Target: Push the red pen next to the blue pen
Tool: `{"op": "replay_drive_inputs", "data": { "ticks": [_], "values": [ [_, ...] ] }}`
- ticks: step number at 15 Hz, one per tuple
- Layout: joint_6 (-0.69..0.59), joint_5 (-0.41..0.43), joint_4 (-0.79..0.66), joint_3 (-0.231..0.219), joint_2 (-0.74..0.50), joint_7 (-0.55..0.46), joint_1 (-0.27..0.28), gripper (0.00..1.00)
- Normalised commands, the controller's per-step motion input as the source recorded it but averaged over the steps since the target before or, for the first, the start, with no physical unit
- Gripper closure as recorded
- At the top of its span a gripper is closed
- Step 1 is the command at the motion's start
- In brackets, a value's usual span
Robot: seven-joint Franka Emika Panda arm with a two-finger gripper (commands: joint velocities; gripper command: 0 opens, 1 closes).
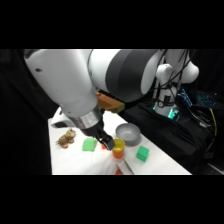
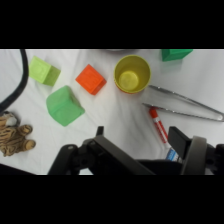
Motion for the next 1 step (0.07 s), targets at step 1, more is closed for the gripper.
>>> {"op": "replay_drive_inputs", "data": {
  "ticks": [1],
  "values": [
    [0.09,0.027,-0.54,0.087,-0.53,0.04,-0.125,0.0]
  ]
}}
